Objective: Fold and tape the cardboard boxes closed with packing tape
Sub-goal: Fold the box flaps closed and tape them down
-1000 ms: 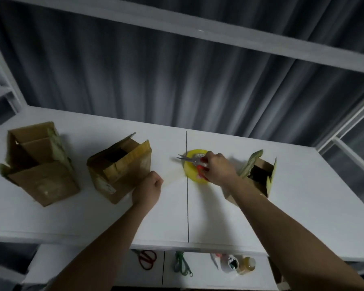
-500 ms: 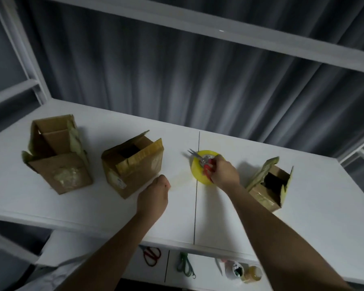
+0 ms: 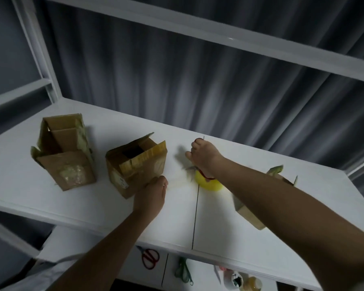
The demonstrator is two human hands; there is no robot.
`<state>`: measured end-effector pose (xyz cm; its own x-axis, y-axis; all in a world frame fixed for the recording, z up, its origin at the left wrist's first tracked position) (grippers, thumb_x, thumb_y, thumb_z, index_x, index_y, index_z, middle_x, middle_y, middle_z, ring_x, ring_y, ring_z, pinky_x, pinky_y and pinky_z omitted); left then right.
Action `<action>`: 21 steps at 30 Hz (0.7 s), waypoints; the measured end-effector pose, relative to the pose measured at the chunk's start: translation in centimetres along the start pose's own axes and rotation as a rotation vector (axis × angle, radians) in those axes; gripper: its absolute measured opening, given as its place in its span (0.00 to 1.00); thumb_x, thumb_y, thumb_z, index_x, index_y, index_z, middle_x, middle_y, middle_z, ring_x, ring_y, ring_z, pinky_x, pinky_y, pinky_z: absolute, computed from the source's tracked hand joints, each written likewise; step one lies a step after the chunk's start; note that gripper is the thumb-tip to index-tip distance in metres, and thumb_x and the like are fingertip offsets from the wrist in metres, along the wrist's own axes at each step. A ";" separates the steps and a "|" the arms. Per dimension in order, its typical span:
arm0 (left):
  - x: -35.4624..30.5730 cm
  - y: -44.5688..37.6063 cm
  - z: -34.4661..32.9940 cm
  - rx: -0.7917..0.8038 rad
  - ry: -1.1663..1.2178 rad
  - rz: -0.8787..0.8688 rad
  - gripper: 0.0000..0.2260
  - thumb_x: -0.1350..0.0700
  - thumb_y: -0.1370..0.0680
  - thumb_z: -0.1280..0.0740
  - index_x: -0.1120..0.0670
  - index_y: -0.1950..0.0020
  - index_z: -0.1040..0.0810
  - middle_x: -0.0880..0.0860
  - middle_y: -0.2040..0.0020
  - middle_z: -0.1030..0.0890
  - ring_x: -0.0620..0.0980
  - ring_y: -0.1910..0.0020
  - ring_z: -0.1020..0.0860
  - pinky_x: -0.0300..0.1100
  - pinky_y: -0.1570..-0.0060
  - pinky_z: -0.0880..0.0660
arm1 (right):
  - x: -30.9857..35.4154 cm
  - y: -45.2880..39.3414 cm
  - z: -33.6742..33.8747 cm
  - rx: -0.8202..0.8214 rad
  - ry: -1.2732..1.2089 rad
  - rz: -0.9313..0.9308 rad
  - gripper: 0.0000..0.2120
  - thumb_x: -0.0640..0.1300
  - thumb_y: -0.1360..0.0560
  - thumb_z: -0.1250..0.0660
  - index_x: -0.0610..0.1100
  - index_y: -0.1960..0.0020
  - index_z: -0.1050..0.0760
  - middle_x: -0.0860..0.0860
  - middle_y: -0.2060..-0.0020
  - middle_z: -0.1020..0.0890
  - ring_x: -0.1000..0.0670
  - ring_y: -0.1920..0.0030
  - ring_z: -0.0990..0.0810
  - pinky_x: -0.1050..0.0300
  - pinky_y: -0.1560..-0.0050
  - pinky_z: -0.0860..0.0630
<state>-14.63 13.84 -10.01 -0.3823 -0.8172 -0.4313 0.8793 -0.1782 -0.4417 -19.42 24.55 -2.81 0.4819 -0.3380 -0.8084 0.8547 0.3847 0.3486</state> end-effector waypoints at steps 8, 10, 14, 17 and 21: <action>0.6 -0.3 -0.5 0.037 0.018 0.075 0.02 0.60 0.26 0.29 0.56 0.57 0.21 0.51 0.65 0.18 0.48 0.69 0.20 0.38 0.70 0.22 | 2.2 0.5 0.7 0.106 -0.100 0.106 0.15 0.39 0.21 0.40 0.43 0.35 0.30 0.49 0.38 0.24 0.46 0.39 0.24 0.56 0.45 0.31; 0.5 -0.3 -0.8 0.077 0.001 0.074 0.03 0.59 0.24 0.31 0.57 0.56 0.21 0.52 0.64 0.18 0.48 0.68 0.20 0.38 0.68 0.22 | 2.8 1.9 0.3 0.101 -0.193 0.101 0.13 0.40 0.20 0.41 0.42 0.36 0.28 0.48 0.38 0.23 0.45 0.39 0.23 0.56 0.54 0.29; 0.0 -1.0 0.9 0.031 0.020 0.100 0.04 0.60 0.25 0.31 0.61 0.56 0.21 0.54 0.65 0.18 0.50 0.68 0.20 0.38 0.66 0.22 | 4.5 4.7 -3.8 0.192 -0.480 -0.146 0.15 0.34 0.21 0.44 0.38 0.37 0.27 0.45 0.40 0.22 0.41 0.40 0.23 0.54 0.60 0.30; -1.4 -1.1 3.2 -0.039 0.053 0.075 0.06 0.59 0.28 0.27 0.61 0.57 0.21 0.53 0.67 0.19 0.47 0.71 0.22 0.34 0.65 0.28 | 6.4 6.6 -7.1 0.255 -0.729 -0.326 0.15 0.34 0.22 0.45 0.38 0.39 0.26 0.43 0.42 0.21 0.41 0.39 0.26 0.54 0.52 0.27; -1.8 -0.7 4.5 0.104 0.224 0.158 0.05 0.52 0.20 0.38 0.52 0.49 0.26 0.45 0.60 0.25 0.42 0.63 0.26 0.26 0.63 0.33 | 7.1 7.3 -7.6 0.056 -0.887 -0.411 0.16 0.35 0.22 0.44 0.41 0.35 0.29 0.44 0.43 0.22 0.42 0.39 0.28 0.52 0.52 0.25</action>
<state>-13.31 12.99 -5.42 -0.2813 -0.6998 -0.6566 0.9529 -0.1226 -0.2775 -11.23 31.51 -9.57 0.0957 -0.9685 -0.2297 0.9853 0.0594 0.1600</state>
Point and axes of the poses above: each hand's wrist, its own y-axis away from the middle knuckle, its own z-axis out of the back of the hand, x = y × z, the point moved 9 cm from there along -y, towards the middle knuckle
